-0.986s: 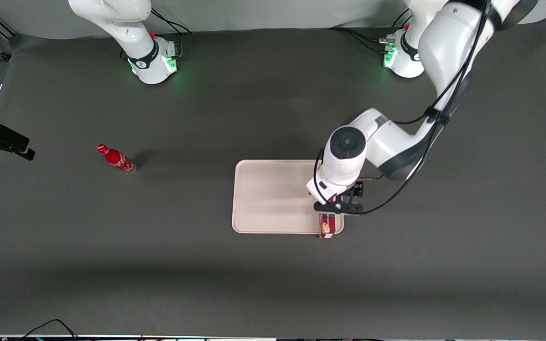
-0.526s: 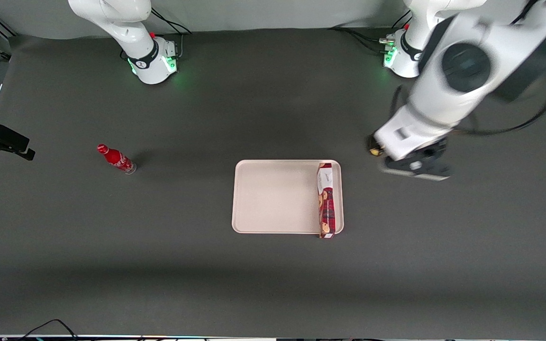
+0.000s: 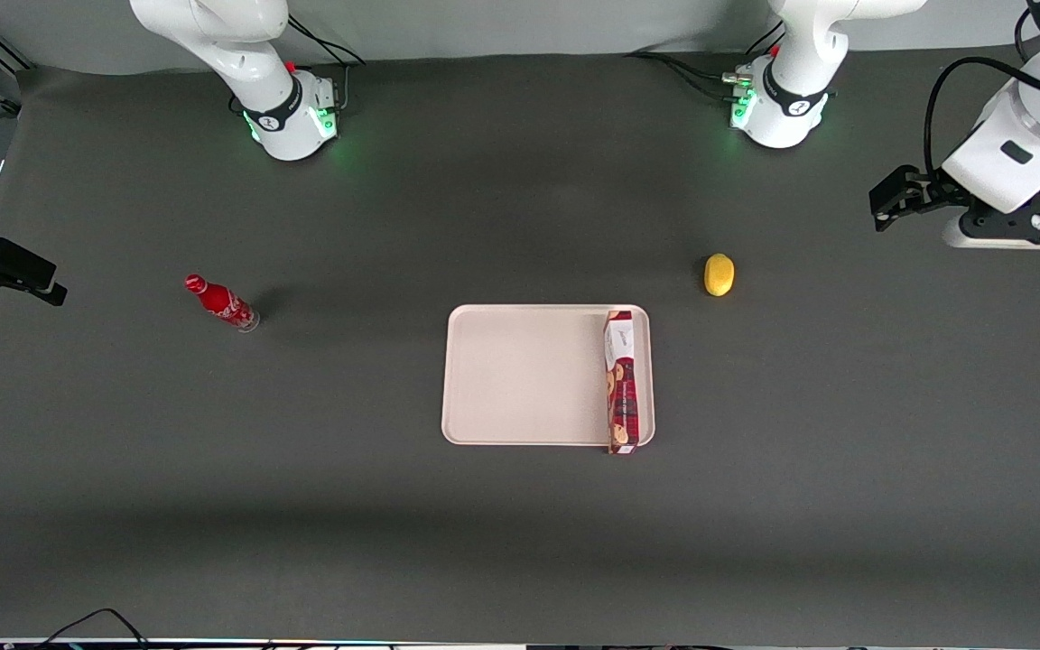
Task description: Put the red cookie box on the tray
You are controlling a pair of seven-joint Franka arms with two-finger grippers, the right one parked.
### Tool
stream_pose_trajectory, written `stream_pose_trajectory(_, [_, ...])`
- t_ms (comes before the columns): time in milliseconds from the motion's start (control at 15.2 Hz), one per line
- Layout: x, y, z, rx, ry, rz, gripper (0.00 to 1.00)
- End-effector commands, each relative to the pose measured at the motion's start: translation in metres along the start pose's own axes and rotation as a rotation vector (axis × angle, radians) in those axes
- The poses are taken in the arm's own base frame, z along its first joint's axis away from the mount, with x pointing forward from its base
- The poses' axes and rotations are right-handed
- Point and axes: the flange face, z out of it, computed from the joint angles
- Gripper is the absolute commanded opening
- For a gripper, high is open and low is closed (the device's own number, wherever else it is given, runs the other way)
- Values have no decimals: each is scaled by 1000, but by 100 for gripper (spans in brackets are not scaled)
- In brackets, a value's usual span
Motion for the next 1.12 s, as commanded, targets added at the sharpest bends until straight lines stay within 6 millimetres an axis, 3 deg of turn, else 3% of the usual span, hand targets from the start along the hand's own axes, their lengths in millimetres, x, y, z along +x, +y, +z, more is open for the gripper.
stream_pose_trajectory(0, [-27,-5,3,-21,36,-4,100])
stream_pose_trajectory(197, [-25,-1,0,-87,36,-13,100])
stream_pose_trajectory(329, [-22,-1,-13,-107,59,-19,100])
stream_pose_trajectory(592, [3,-10,-35,-66,103,-31,100])
stream_pose_trajectory(789, [6,-35,-29,-69,92,-61,100])
stream_pose_trajectory(1052, [9,-42,-25,-68,85,-72,100])
